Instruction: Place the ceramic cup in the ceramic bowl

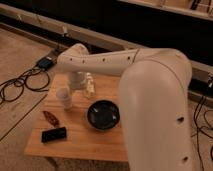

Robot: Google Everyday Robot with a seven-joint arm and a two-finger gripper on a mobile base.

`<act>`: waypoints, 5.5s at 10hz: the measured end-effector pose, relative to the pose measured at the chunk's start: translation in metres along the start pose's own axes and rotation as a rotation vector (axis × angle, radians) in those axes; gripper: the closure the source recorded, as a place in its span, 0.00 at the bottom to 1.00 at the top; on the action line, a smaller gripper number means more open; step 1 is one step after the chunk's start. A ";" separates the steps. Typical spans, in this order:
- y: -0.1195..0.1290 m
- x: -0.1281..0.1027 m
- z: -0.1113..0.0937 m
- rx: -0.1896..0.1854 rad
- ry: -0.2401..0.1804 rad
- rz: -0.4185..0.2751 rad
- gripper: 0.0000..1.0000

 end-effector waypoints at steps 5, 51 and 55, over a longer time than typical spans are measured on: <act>0.032 -0.037 0.025 0.041 0.006 -0.103 0.35; -0.188 0.054 0.074 -0.199 -0.025 0.203 0.69; -0.187 0.053 0.077 -0.203 -0.012 0.209 0.30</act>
